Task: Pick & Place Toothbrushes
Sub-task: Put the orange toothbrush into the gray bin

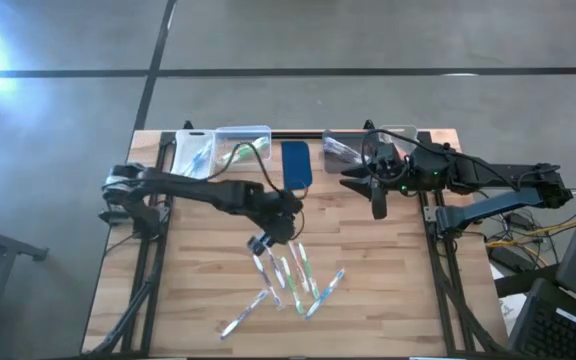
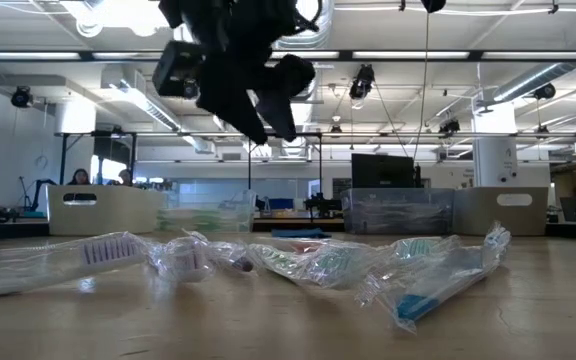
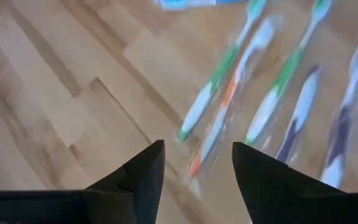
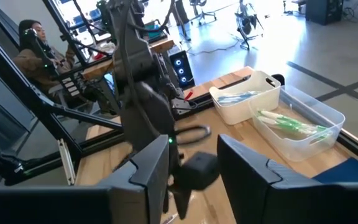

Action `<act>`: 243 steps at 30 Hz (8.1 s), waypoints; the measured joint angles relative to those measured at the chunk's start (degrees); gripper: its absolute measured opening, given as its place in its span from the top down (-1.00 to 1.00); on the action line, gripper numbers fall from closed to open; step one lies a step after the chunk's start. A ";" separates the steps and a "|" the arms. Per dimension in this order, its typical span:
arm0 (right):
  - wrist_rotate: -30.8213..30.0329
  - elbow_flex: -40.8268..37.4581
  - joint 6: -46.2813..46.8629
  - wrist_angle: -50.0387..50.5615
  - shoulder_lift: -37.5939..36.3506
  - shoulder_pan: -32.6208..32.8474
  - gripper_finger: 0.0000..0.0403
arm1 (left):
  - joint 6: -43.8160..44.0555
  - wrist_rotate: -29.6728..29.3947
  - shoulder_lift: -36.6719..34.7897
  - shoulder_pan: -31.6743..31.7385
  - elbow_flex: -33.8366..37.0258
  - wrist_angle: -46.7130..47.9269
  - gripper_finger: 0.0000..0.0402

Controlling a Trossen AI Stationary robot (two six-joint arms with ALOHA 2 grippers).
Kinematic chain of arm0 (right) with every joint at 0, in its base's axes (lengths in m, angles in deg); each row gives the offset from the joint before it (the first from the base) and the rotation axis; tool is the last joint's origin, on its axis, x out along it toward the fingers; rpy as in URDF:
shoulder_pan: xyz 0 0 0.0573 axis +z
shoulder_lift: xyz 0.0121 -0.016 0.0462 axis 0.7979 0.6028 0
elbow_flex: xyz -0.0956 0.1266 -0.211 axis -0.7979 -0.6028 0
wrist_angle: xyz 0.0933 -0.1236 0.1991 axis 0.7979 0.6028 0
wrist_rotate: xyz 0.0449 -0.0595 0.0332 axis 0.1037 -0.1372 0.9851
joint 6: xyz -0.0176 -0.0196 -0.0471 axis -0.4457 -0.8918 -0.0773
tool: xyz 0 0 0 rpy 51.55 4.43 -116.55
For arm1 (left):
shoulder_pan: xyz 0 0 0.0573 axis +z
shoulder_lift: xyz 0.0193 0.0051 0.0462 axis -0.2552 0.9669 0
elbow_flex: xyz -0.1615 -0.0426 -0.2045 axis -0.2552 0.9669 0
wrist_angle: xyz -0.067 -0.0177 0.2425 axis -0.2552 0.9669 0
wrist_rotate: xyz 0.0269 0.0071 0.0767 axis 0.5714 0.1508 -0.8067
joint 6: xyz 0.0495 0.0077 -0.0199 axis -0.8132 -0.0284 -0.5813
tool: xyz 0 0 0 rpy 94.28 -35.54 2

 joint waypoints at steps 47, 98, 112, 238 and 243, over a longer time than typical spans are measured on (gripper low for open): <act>-0.04 -0.07 0.20 2.86 -0.09 0.00 0.09 | -11.25 -5.89 18.04 0.61 -4.60 3.22 0.66; -0.06 -0.04 -2.90 3.45 -1.21 -0.02 0.08 | 30.28 21.02 -4.93 6.09 -4.42 -38.18 0.96; -0.19 0.00 -3.24 2.78 -1.27 -0.04 0.06 | 35.82 8.48 -3.38 9.38 -4.42 -49.21 0.96; -10.57 12.59 -10.52 68.18 44.42 -55.01 0.87 | 27.69 -20.78 -27.58 10.71 -4.49 -5.03 -0.04; -11.80 12.59 -9.38 67.77 45.48 -55.01 0.87 | 27.69 -20.75 -27.59 10.71 -4.49 -4.49 -0.04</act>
